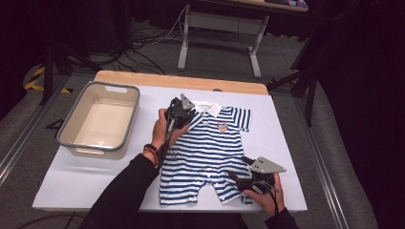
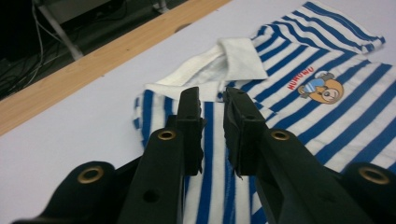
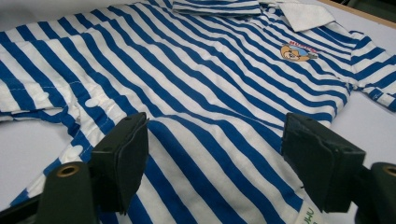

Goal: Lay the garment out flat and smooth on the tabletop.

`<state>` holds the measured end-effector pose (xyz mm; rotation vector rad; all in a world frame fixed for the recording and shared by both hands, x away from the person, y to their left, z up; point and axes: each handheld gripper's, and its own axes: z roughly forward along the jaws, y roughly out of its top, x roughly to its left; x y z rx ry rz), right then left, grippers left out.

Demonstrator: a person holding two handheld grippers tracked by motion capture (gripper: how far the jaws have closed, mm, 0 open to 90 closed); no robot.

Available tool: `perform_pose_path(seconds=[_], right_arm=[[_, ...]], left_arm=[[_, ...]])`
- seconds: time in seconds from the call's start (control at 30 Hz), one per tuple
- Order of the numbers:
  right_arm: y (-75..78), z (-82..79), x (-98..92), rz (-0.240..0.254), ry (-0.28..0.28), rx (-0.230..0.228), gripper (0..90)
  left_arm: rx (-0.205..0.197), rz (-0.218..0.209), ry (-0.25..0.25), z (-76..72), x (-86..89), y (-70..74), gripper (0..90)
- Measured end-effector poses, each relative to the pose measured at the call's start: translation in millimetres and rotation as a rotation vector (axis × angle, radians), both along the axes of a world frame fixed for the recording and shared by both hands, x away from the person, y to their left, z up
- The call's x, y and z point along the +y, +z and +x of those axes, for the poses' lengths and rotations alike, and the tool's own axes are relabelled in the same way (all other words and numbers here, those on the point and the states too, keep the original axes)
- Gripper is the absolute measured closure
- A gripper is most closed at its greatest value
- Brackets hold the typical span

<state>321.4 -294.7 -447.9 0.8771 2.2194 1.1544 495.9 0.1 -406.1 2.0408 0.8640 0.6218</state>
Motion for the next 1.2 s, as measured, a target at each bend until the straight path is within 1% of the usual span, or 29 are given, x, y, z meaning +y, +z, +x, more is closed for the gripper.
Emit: perform_pose_path(seconds=[0.1,0.13,0.17,0.23,0.3,0.33,0.4,0.47,0.57,0.6,0.63,0.7,0.77,0.83,0.9,0.93,1.0,1.07,1.1,1.17,1.2], right_arm=[[-0.1,0.3,0.3,0.0,-0.002,0.001,23.8],[0.2,0.0,0.4,-0.002,-0.002,-0.001,23.8],[0.5,-0.2,0.5,-0.002,-0.002,-0.002,23.8],[0.8,-0.2,0.0,0.002,-0.005,-0.005,23.8],[0.8,0.1,-0.5,0.005,-0.008,-0.005,23.8],[0.8,0.0,-0.5,0.006,-0.009,-0.005,23.8],[1.2,-0.6,-0.4,0.006,-0.007,-0.009,23.8],[2.0,-1.4,-0.5,0.006,-0.008,-0.015,23.8],[2.5,-1.3,-1.0,0.012,-0.012,-0.019,23.8],[2.6,-1.3,-1.2,0.013,-0.012,-0.021,23.8],[2.7,-1.3,-1.2,0.015,-0.011,-0.021,23.8],[2.6,-1.2,-1.1,0.014,-0.012,-0.022,23.8],[2.7,-1.3,-1.0,0.013,-0.011,-0.023,23.8],[3.0,-1.7,-1.2,0.017,-0.011,-0.027,23.7],[3.1,-1.9,-1.7,0.027,-0.01,-0.026,23.7],[3.2,-1.8,-1.7,0.027,-0.01,-0.029,23.7],[3.2,-1.9,-2.0,0.03,-0.012,-0.03,23.6],[3.3,-1.9,-2.3,0.027,-0.014,-0.032,23.6],[3.3,-1.8,-2.5,0.017,-0.021,-0.032,23.6],[3.3,-1.6,-3.5,0.022,-0.023,-0.031,23.6],[3.3,-1.6,-3.8,0.025,-0.026,-0.031,23.6]], left_arm=[[0.02,-0.008,0.015,2.9,8.2,-0.6,74.7],[0.025,-0.016,0.011,3.0,9.8,-1.6,74.9],[0.026,-0.016,0.007,2.5,11.1,-2.7,75.0],[0.024,-0.003,-0.003,0.5,12.2,-5.2,75.0],[0.021,-0.001,-0.017,-1.4,13.1,-7.9,75.8],[0.021,0.003,-0.015,-3.0,13.8,-8.6,75.7],[0.023,-0.001,-0.03,-5.4,15.8,-10.4,75.4],[0.02,-0.001,-0.029,-8.4,17.7,-11.1,75.0],[0.007,-0.002,-0.042,-13.6,21.7,-10.7,74.7],[0.003,0.002,-0.053,-15.9,23.6,-10.6,74.3],[0.0,-0.003,-0.06,-17.7,25.0,-11.0,73.3],[0.001,-0.01,-0.062,-21.8,26.9,-12.3,72.6],[-0.01,-0.013,-0.065,-27.1,28.6,-13.8,71.9],[-0.016,-0.008,-0.082,-32.4,29.8,-15.3,70.9],[-0.03,0.006,-0.09,-38.1,31.0,-16.5,69.0],[-0.027,0.007,-0.1,-40.7,31.9,-17.2,68.4],[-0.037,0.013,-0.108,-46.6,34.0,-18.5,67.2],[-0.037,-0.002,-0.131,-54.1,37.0,-20.4,64.9],[-0.045,0.0,-0.135,-58.9,39.0,-21.5,62.5],[-0.044,-0.007,-0.15,-63.9,41.4,-23.1,61.4],[-0.048,-0.002,-0.155,-67.7,42.7,-24.1,60.4]])
